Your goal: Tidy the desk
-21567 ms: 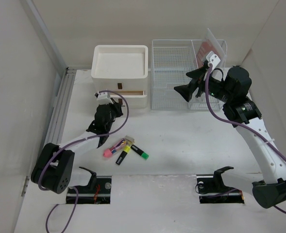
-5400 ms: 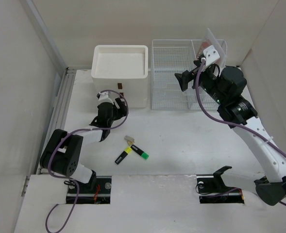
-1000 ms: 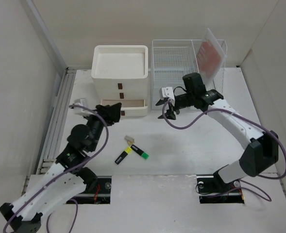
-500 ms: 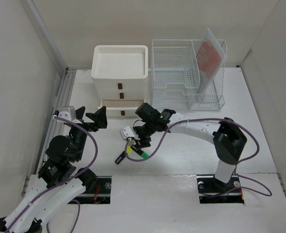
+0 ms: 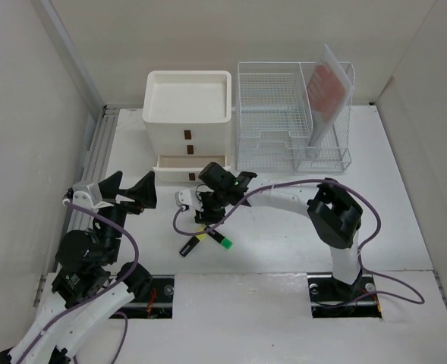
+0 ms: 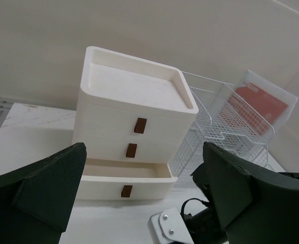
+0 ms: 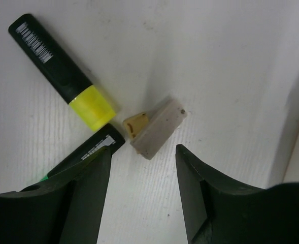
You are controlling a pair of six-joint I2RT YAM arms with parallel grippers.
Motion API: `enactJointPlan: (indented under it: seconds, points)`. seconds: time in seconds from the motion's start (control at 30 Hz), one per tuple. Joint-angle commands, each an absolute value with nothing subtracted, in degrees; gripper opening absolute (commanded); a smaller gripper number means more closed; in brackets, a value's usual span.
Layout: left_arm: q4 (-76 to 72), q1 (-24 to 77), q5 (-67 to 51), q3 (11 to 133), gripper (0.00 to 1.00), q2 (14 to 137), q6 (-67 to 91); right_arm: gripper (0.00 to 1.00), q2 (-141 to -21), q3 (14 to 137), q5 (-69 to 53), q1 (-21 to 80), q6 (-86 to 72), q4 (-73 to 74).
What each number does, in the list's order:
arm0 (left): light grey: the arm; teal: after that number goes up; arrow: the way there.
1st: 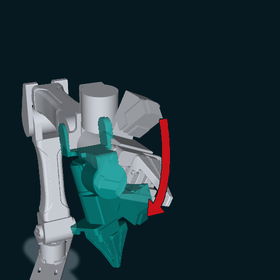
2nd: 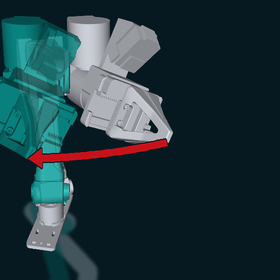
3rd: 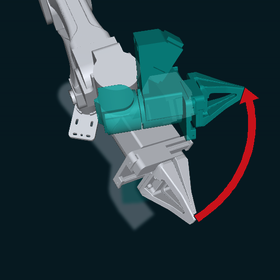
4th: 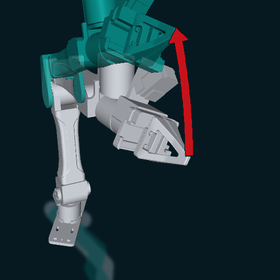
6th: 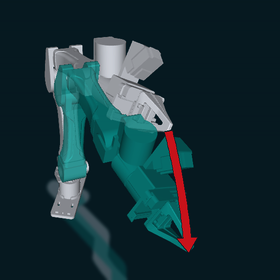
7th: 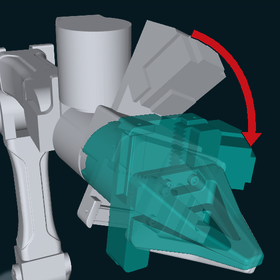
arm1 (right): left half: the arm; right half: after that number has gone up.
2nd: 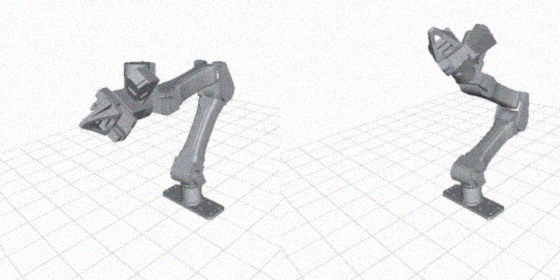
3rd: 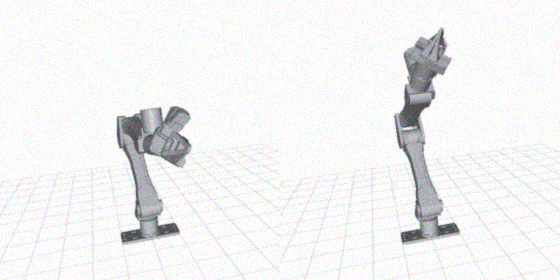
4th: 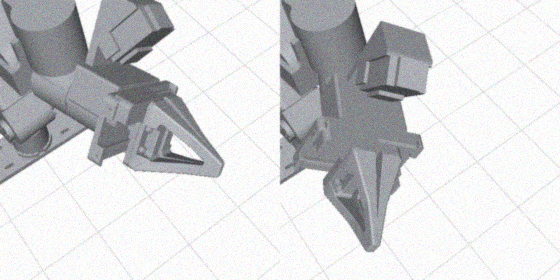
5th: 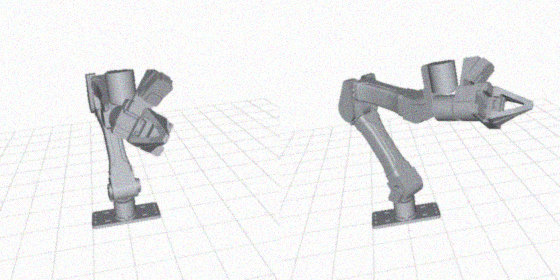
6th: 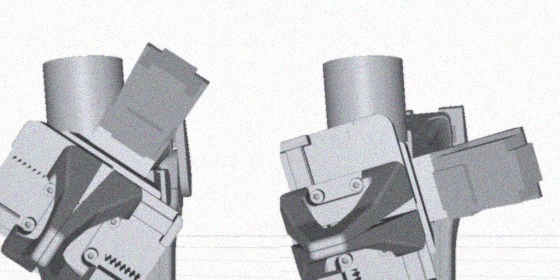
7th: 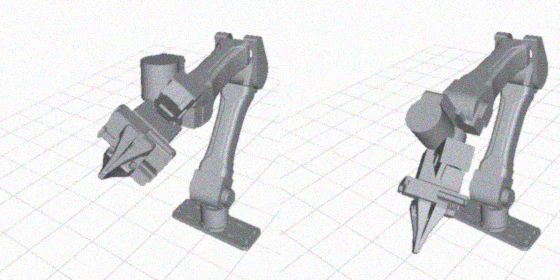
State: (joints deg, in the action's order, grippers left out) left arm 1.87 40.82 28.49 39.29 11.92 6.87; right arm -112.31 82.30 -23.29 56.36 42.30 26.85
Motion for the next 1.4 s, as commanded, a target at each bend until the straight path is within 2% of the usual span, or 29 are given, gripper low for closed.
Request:
enactJointPlan:
  seconds: [0.0,0.87,0.97,1.03,1.13,1.17,1.27,1.3,1.37]
  points:
    - [-0.53,41.04,27.69,39.11,0.99,11.78,5.98,0.59,-112.85,85.08,-20.48,56.95,38.41,22.68]
    - [-0.53,41.04,28.21,39.11,0.99,8.88,5.98,0.59,-120.84,87.89,-20.57,57.48,34.45,24.35]
    - [-0.53,41.04,28.21,39.11,0.99,8.88,5.98,0.56,-120.85,87.36,-19.17,57.48,34.45,23.82]
    - [-0.53,41.04,28.21,39.11,0.99,8.88,5.98,0.53,-120.85,86.66,-18.29,57.48,34.45,23.12]
    - [-0.53,41.04,28.21,39.11,0.99,8.88,5.98,0.41,-120.85,86.04,-16.62,57.48,34.45,22.41]
    - [-0.53,41.04,28.21,39.11,0.99,8.88,5.98,0.33,-121.37,86.04,-16.09,57.48,34.45,22.41]
    - [-0.53,41.04,28.21,39.11,0.99,8.88,5.98,0.2,-121.38,86.04,-15.56,57.48,34.45,22.41]
    - [-0.53,41.04,28.21,39.11,0.99,8.88,5.98,0.13,-121.38,86.04,-15.56,57.48,34.45,22.41]
    - [-1.05,41.04,28.21,39.11,0.99,8.35,5.98,0.07,-120.76,86.57,-15.03,57.48,34.45,22.41]
